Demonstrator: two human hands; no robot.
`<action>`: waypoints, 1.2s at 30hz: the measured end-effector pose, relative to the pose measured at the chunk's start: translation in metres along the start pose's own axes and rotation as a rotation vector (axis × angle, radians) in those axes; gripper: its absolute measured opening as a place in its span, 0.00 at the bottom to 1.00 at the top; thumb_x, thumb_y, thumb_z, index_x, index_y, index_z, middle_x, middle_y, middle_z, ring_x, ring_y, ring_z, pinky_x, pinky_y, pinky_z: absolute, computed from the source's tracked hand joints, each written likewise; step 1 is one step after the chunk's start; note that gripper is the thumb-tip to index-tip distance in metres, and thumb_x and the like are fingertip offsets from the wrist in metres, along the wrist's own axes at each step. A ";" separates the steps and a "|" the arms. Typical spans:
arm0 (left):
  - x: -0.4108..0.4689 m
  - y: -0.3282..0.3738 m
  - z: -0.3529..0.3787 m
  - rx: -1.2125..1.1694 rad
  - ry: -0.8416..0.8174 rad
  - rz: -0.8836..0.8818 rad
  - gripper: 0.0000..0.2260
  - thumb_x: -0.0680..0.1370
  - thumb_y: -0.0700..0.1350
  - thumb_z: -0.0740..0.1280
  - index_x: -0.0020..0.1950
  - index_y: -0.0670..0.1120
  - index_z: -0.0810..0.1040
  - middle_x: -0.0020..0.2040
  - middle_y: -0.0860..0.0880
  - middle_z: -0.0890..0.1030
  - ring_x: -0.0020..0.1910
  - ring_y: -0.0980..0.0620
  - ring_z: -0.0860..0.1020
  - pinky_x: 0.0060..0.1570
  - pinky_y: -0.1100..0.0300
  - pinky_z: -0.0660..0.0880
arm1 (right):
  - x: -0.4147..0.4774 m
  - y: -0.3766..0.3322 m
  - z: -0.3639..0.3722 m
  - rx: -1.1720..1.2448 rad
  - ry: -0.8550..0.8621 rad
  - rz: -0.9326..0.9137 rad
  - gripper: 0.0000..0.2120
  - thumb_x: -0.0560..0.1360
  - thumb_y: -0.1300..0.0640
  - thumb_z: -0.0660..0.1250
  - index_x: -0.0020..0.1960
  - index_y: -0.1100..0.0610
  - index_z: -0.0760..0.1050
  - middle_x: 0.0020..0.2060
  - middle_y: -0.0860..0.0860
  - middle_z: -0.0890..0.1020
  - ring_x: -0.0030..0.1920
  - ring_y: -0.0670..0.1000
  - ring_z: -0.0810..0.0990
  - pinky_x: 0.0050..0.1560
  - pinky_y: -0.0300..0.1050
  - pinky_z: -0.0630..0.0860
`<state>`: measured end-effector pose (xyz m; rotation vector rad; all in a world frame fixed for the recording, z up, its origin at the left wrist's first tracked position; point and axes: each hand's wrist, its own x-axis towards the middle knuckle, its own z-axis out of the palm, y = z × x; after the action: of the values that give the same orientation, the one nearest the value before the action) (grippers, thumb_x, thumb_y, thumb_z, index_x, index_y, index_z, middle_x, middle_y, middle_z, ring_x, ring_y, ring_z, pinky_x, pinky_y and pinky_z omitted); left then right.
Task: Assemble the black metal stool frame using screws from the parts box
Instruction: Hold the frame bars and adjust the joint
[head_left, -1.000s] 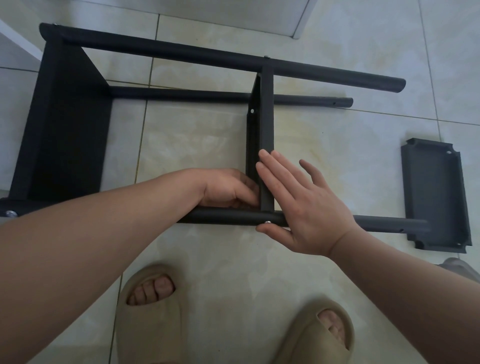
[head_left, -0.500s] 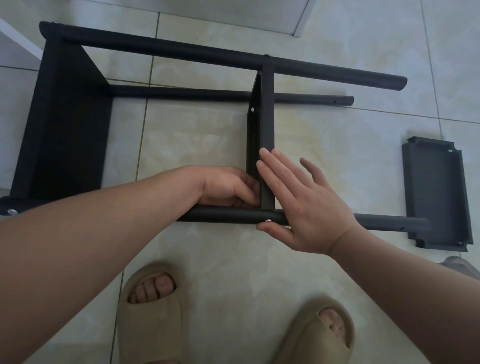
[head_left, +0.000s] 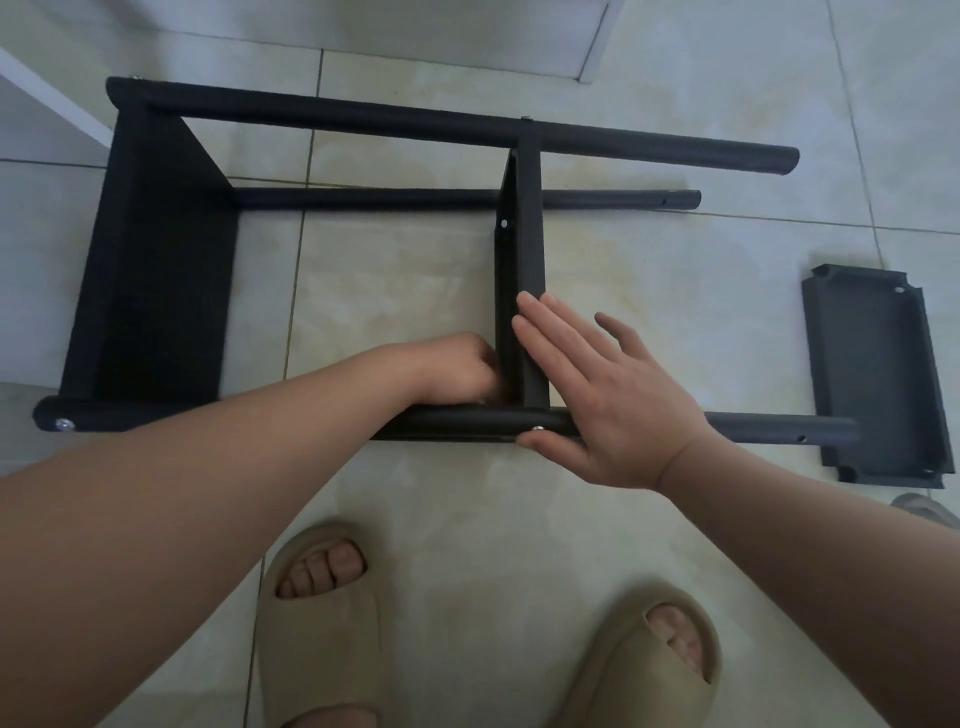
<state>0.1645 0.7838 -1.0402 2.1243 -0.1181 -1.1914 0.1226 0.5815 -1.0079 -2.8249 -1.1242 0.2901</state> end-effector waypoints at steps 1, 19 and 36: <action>-0.007 0.000 -0.003 0.032 0.040 -0.007 0.09 0.79 0.47 0.66 0.43 0.45 0.82 0.44 0.44 0.84 0.47 0.43 0.82 0.50 0.51 0.77 | 0.000 0.000 -0.002 0.012 -0.024 0.005 0.43 0.78 0.30 0.50 0.82 0.59 0.52 0.82 0.52 0.50 0.82 0.52 0.49 0.75 0.62 0.61; -0.158 0.078 -0.039 0.467 0.323 -0.054 0.09 0.78 0.49 0.70 0.41 0.54 0.72 0.41 0.51 0.77 0.39 0.53 0.75 0.35 0.60 0.66 | -0.049 -0.022 -0.127 0.020 -0.310 0.461 0.31 0.83 0.49 0.60 0.81 0.47 0.49 0.75 0.51 0.67 0.72 0.57 0.68 0.74 0.61 0.62; -0.204 0.106 -0.022 0.574 0.747 0.057 0.05 0.81 0.44 0.63 0.55 0.50 0.77 0.52 0.49 0.79 0.52 0.44 0.76 0.53 0.49 0.73 | -0.085 -0.035 -0.166 -0.162 0.122 0.588 0.25 0.84 0.50 0.57 0.79 0.49 0.56 0.77 0.49 0.64 0.79 0.54 0.56 0.77 0.64 0.48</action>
<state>0.0902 0.7938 -0.8219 2.9025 -0.1935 -0.2707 0.0731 0.5469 -0.8277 -3.2039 -0.2818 0.0581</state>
